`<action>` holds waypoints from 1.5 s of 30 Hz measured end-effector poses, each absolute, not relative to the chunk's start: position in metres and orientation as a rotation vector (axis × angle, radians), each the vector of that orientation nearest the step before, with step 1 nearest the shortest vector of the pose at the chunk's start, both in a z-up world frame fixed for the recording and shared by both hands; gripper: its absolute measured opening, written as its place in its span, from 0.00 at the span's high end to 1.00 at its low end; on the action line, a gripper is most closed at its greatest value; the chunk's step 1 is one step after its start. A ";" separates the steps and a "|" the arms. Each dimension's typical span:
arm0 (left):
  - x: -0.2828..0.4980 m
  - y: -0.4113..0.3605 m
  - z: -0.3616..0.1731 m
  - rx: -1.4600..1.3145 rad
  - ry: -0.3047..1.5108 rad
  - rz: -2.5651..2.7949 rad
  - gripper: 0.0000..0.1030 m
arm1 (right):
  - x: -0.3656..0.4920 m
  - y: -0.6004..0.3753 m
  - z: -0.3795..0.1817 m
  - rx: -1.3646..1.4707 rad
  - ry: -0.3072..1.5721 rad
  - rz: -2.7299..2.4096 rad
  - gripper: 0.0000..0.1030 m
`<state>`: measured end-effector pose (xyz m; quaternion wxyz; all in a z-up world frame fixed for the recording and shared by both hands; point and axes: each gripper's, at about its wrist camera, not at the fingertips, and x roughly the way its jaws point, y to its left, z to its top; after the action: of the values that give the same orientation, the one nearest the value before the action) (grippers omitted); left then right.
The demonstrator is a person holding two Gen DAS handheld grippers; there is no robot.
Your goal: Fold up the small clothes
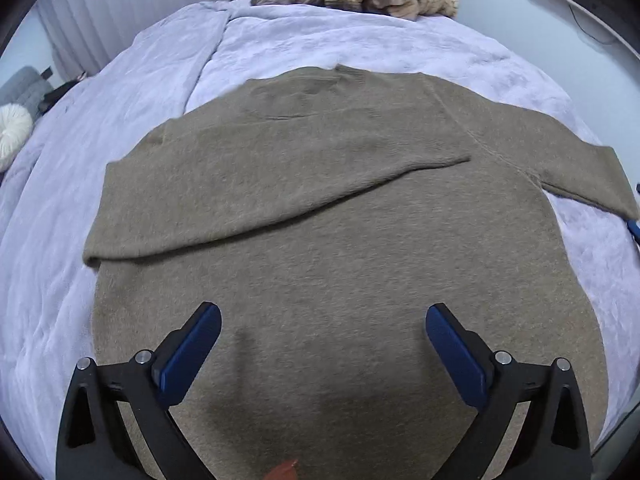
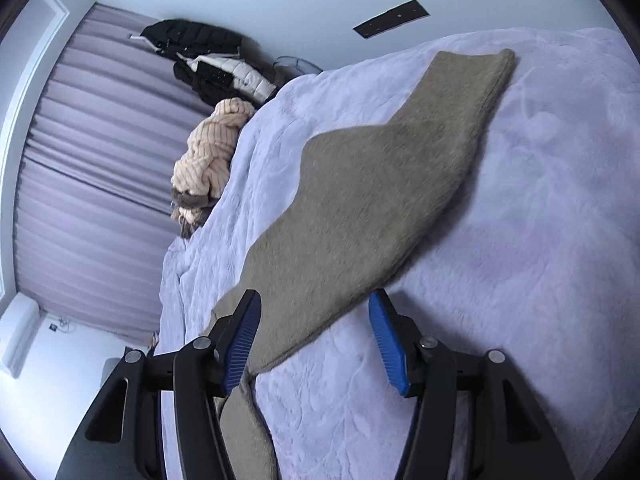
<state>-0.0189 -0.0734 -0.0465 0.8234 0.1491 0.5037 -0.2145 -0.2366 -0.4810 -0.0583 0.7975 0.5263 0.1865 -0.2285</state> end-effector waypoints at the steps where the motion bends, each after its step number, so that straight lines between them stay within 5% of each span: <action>1: -0.020 -0.077 -0.047 0.325 1.072 -0.462 0.00 | -0.240 -0.487 -0.060 1.151 0.387 -0.504 0.39; 14: -0.020 -0.096 -0.056 0.318 1.117 -0.505 0.00 | -0.247 -0.527 -0.080 1.356 0.196 -0.446 0.39; 15: -0.019 -0.095 -0.055 0.311 1.113 -0.503 0.00 | -0.244 -0.528 -0.079 1.354 0.195 -0.439 0.41; 19: -0.014 -0.087 -0.050 0.269 1.102 -0.491 0.00 | -0.236 -0.528 -0.073 1.322 0.208 -0.462 0.78; 21: -0.010 -0.082 -0.047 0.255 1.092 -0.479 0.00 | -0.229 -0.530 -0.072 1.321 0.211 -0.449 0.82; 35: 0.019 -0.028 -0.035 0.155 1.015 -0.395 0.00 | -0.067 -0.406 0.019 0.764 0.471 0.009 0.82; 43: 0.041 0.020 -0.040 0.067 1.011 -0.293 0.00 | 0.055 -0.266 -0.068 0.573 0.886 0.114 0.81; 45: 0.046 0.030 -0.041 0.051 1.005 -0.282 0.00 | 0.062 -0.258 -0.095 0.602 0.971 0.102 0.66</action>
<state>0.0461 0.0295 -0.0414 0.8666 0.0245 0.4799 -0.1345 0.0617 -0.2576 -0.0950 0.8399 0.2846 0.4595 0.0480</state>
